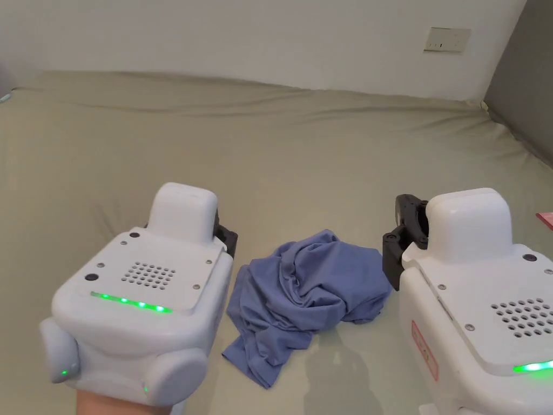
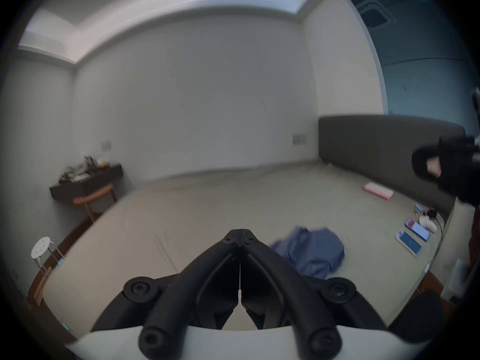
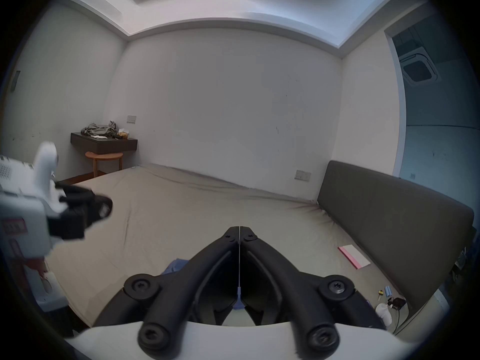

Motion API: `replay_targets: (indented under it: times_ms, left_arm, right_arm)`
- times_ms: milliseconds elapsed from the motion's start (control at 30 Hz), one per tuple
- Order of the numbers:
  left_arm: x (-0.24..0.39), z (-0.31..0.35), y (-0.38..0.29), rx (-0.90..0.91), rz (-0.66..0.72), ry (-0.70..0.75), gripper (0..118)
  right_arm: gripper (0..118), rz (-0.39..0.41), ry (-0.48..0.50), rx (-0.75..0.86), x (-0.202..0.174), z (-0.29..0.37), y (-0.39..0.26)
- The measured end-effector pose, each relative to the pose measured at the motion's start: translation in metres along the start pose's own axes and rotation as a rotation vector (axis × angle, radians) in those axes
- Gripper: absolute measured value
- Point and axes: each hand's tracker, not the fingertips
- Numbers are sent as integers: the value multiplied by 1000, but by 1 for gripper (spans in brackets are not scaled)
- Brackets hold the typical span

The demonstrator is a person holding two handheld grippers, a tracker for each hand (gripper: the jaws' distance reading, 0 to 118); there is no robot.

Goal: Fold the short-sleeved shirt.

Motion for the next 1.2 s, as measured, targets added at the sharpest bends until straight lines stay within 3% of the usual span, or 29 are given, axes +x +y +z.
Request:
replay_targets:
  times_ms: [200, 233, 267, 300, 333, 367, 433, 633, 700, 767, 800, 833, 900, 967, 1000, 1033, 1133, 1200]
  left_arm:
    - [26, -79, -78, -334, 37, -146, 0]
    - [30, -91, -91, -376, 62, -158, 6]
    - [34, -101, -102, -412, 54, -151, 22]
    - [38, -111, -114, -449, 49, -151, 47]
    - [42, -121, -126, -495, 37, -148, 81]
    - [45, -130, -136, -533, 38, -151, 98]
    - [51, -143, -154, -583, 56, -135, 113]
    - [63, -161, -181, -629, 77, -119, 109]
    - [64, -155, -178, -568, 77, -121, 87]
    - [65, -150, -174, -549, 63, -122, 44]
    - [64, -147, -172, -531, 65, -130, 17]
    - [61, -143, -166, -523, 67, -143, 10]
    - [57, -134, -158, -503, 77, -148, 10]
    - [49, -127, -152, -491, 92, -169, 10]
    - [45, -122, -149, -482, 93, -167, 10]
    - [42, -118, -146, -476, 90, -165, 10]
    - [29, -106, -141, -469, 96, -173, 10]
    - [23, -100, -141, -473, 95, -168, 10]
  right_arm:
    - [2, -11, -14, -99, 17, -20, -35]
    - [2, -18, -20, -117, 21, -22, -40]
    - [2, -24, -23, -126, 24, -24, -44]
    - [2, -27, -28, -138, 28, -27, -49]
    - [2, -27, -32, -153, 31, -29, -54]
    - [2, -25, -35, -167, 35, -32, -59]
    - [2, -15, -42, -195, 40, -38, -68]
    - [2, -5, -49, -280, 51, -58, -92]
    - [2, 12, -41, -319, 53, -71, -100]
    - [6, 19, -17, -363, 57, -88, -108]
    - [12, 1, 3, -405, 60, -99, -111]
    - [15, -39, 31, -430, 64, -109, -113]
    - [23, -81, 61, -456, 71, -133, -118]
    - [75, -35, 61, -500, 73, -165, -127]
    - [96, -15, 72, -534, 75, -185, -134]
    - [107, 6, 77, -576, 77, -204, -141]
    - [107, 30, 57, -667, 80, -258, -167]
    - [107, 0, 68, -746, 86, -290, -186]
